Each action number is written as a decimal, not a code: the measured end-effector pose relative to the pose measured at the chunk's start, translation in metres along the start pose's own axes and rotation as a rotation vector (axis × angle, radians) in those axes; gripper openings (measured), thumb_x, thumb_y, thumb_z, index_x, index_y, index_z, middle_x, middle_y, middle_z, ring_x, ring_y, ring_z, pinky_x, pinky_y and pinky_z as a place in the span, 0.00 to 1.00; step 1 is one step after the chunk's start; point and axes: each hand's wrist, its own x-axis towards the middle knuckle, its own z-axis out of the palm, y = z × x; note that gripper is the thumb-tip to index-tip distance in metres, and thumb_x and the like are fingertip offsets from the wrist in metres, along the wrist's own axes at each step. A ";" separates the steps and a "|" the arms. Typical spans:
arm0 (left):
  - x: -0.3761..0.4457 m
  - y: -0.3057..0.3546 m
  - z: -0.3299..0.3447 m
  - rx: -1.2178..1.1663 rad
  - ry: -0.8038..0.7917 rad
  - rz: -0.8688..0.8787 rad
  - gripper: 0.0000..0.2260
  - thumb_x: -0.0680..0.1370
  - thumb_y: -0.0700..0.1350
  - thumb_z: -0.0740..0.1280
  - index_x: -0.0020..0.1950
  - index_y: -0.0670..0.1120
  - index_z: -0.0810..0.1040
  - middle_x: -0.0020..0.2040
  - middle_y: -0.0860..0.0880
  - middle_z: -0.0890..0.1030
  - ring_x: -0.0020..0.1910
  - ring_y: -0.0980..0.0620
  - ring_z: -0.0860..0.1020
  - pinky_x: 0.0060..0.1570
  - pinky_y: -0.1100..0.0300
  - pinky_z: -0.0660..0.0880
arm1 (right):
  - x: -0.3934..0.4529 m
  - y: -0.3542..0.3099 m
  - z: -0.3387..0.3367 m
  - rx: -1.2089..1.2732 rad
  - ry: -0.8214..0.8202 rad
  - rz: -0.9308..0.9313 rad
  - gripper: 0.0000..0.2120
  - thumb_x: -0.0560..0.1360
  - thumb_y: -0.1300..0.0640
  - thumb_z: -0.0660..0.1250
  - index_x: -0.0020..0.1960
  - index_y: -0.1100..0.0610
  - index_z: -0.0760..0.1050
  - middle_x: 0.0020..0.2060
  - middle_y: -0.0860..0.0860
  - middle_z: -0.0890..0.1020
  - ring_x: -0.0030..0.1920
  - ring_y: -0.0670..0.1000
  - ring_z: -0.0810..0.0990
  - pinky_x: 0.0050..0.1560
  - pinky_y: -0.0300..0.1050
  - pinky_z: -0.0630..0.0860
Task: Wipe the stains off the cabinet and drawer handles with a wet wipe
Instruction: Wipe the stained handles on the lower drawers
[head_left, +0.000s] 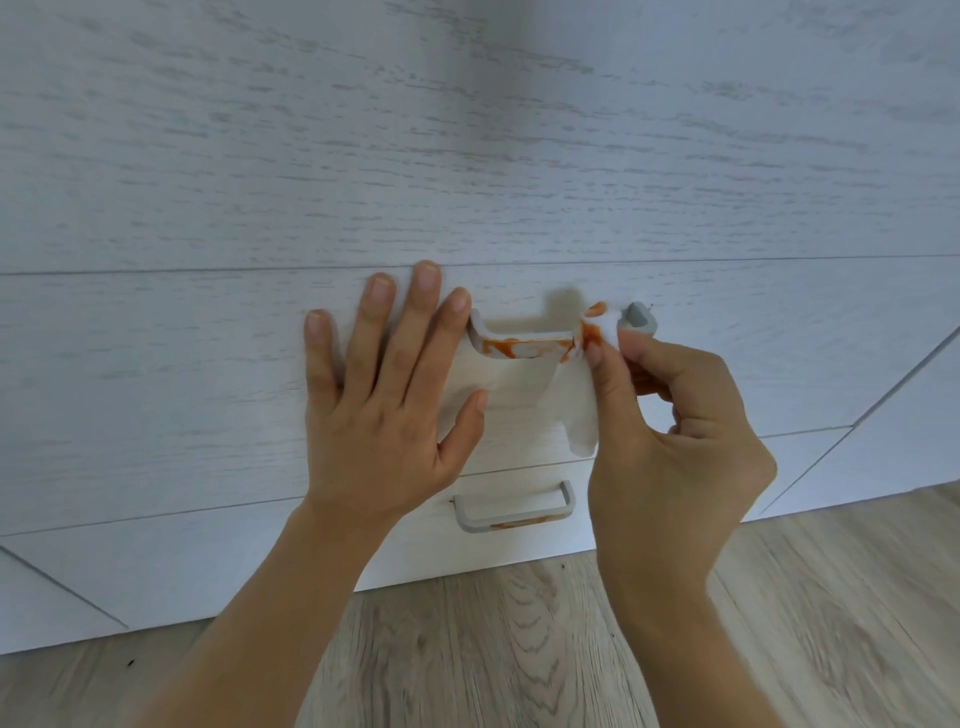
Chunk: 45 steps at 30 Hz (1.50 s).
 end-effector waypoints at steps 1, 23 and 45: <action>0.000 0.000 0.000 -0.002 -0.002 0.001 0.32 0.79 0.56 0.56 0.78 0.43 0.50 0.78 0.50 0.41 0.77 0.50 0.42 0.74 0.46 0.39 | 0.000 -0.001 0.000 -0.002 -0.010 0.001 0.05 0.72 0.57 0.71 0.45 0.48 0.77 0.37 0.44 0.80 0.40 0.40 0.78 0.43 0.26 0.70; 0.002 0.000 -0.001 0.019 -0.008 -0.006 0.30 0.78 0.55 0.57 0.76 0.43 0.56 0.74 0.44 0.58 0.77 0.50 0.42 0.73 0.46 0.41 | -0.001 0.004 -0.003 -0.165 0.043 -0.179 0.05 0.73 0.53 0.69 0.46 0.45 0.74 0.39 0.40 0.77 0.42 0.39 0.76 0.48 0.53 0.75; 0.001 -0.001 -0.003 -0.006 -0.012 0.001 0.29 0.79 0.55 0.56 0.77 0.43 0.55 0.74 0.45 0.59 0.77 0.50 0.44 0.74 0.46 0.41 | -0.001 0.009 -0.002 -0.207 0.011 -0.267 0.03 0.73 0.59 0.70 0.46 0.57 0.81 0.40 0.48 0.80 0.42 0.49 0.78 0.41 0.26 0.68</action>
